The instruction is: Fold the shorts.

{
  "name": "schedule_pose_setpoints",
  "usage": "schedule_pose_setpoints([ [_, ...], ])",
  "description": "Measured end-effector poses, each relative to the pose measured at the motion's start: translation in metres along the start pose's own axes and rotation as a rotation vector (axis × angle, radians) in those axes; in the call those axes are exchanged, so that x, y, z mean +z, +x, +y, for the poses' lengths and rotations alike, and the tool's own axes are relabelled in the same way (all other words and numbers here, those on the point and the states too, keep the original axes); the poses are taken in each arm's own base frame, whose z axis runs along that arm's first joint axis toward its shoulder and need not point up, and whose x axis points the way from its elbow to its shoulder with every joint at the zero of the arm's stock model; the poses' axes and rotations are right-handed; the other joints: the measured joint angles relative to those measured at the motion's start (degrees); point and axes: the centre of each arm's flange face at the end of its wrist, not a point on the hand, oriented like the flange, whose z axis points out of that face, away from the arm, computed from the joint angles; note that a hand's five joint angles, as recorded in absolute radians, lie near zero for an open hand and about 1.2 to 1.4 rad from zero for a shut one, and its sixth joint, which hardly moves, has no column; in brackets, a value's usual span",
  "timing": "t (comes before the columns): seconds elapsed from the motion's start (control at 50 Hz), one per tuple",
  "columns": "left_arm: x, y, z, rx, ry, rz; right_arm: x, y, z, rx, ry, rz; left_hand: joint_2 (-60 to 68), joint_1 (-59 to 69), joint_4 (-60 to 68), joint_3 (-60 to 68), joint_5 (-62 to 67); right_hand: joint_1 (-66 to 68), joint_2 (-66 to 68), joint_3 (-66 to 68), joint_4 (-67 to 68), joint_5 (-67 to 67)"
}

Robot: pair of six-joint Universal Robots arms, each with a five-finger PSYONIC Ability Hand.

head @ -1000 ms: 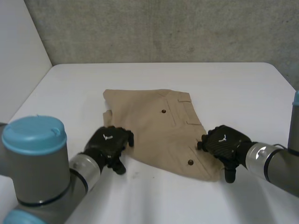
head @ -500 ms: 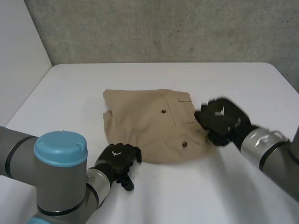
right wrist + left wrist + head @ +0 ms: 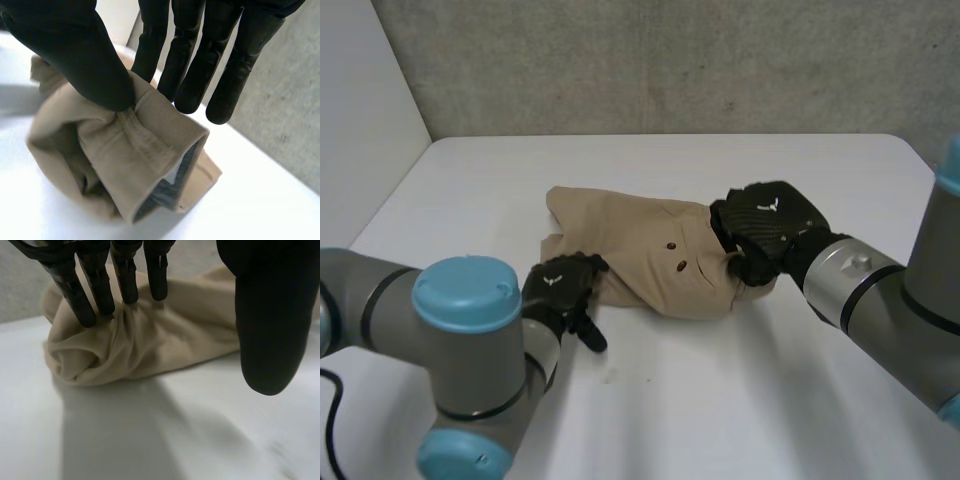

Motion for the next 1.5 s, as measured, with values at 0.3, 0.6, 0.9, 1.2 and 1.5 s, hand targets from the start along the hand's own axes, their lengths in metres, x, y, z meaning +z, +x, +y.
schedule_pose_setpoints([
  [0.3,0.078,0.004,-0.016,0.057,0.086,-0.056,0.023,0.009,0.027,0.028,-0.077,0.025,-0.2,0.0,0.0,0.0,0.1,0.0,0.0,0.0,0.0,0.0],
  [0.6,0.116,0.008,-0.003,0.160,0.078,-0.058,0.040,0.007,0.047,0.094,-0.136,0.012,44.3,42.7,43.3,42.1,42.0,-38.9,-47.8,-49.0,-49.2,-47.3],
  [0.9,0.111,0.005,-0.012,0.160,0.056,-0.010,0.047,-0.001,0.066,0.299,-0.255,-0.031,50.5,45.6,51.0,48.4,45.8,-4.9,-1.1,-3.0,-2.1,-3.1],
  [1.2,-0.018,0.001,-0.114,0.303,0.007,0.173,0.005,0.017,-0.011,0.045,-0.070,0.007,51.0,45.6,51.3,49.6,45.8,0.8,0.1,-1.1,0.0,-0.8],
  [1.5,-0.004,-0.036,-0.145,0.338,0.130,0.102,0.014,0.017,-0.021,-0.010,-0.065,0.007,51.4,45.6,51.4,50.2,45.8,0.8,0.1,-1.0,0.2,-0.8],
])
